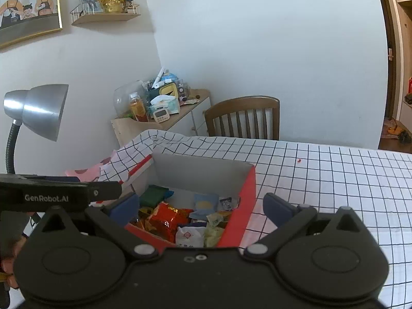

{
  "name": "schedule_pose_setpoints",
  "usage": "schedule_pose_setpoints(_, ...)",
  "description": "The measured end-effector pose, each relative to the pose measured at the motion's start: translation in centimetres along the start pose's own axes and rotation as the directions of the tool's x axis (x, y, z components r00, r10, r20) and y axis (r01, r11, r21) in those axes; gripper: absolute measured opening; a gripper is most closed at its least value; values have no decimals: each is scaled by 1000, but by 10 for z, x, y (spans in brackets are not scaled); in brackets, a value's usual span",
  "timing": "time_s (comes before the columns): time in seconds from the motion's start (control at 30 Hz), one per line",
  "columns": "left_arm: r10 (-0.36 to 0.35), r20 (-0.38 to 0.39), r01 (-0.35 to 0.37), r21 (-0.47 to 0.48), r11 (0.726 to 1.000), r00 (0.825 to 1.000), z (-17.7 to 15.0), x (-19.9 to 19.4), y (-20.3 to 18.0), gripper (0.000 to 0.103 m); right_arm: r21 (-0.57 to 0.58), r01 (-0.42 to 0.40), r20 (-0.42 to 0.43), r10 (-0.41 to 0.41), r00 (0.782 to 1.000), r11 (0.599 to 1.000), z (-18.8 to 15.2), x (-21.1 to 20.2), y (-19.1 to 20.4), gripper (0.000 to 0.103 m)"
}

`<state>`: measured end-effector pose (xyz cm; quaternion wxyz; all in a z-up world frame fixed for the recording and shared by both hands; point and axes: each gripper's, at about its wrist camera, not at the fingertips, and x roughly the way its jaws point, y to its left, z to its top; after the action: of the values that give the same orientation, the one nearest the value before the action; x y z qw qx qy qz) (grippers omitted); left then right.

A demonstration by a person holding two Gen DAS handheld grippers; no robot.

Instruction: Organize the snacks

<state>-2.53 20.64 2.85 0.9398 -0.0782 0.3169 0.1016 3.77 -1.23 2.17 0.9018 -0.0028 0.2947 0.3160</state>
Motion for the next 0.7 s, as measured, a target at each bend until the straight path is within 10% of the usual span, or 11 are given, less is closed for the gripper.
schedule_pose_setpoints(0.7,22,-16,-22,-5,1000,1000,-2,-1,0,91,13,8,-14,-8,1000,1000,-3,-1,2,103)
